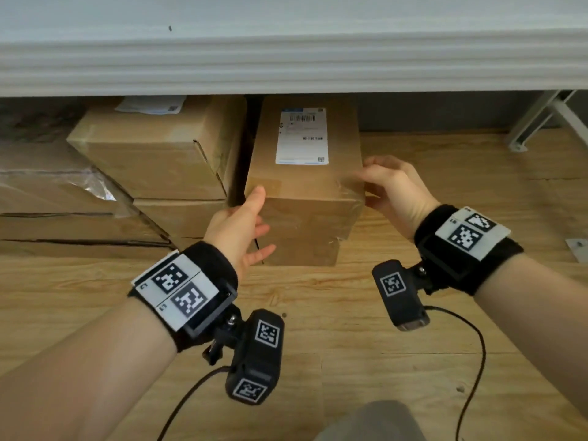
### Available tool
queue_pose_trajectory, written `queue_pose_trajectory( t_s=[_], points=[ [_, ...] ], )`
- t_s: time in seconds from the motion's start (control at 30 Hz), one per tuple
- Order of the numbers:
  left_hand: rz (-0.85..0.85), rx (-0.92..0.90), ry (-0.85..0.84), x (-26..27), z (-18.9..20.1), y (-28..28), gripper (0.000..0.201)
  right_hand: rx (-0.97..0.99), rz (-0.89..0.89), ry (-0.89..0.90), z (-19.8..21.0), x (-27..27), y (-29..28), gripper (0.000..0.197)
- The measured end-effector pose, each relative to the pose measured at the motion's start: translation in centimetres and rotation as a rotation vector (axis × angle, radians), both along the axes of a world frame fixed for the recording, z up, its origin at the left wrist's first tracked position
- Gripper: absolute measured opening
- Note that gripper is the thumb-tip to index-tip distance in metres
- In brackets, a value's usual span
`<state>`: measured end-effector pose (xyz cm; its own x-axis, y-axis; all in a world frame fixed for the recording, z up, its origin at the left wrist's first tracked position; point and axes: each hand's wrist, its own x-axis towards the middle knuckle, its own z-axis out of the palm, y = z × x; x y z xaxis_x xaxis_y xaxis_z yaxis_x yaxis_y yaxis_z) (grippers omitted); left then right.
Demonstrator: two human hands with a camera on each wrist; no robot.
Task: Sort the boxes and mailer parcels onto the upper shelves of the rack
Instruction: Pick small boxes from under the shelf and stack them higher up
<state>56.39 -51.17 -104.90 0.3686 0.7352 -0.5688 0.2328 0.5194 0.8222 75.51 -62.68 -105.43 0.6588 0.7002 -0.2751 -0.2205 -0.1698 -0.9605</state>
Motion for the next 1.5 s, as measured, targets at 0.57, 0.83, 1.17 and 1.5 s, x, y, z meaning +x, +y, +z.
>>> queue_pose_trajectory(
  t_s=[0.57,0.83,1.17,1.5],
  points=[
    [0.015,-0.014,0.024,-1.0,-2.3,1.9,0.081,-0.039,-0.05,-0.353,-1.6,-3.6,0.4,0.05],
    [-0.09,-0.161,0.174,-1.1,0.7,2.2,0.061,-0.355,0.126,-0.393,2.0,-4.1,-0.2,0.057],
    [-0.566,0.154,0.475,-5.5,15.2,-0.8,0.012,-0.739,0.716,-0.695,17.2,-7.2,-3.3,0.059],
    [-0.943,0.753,0.403,-9.7,47.9,0.3,0.027,-0.644,1.029,-1.183,47.4,-10.5,-6.8,0.049]
  ],
)
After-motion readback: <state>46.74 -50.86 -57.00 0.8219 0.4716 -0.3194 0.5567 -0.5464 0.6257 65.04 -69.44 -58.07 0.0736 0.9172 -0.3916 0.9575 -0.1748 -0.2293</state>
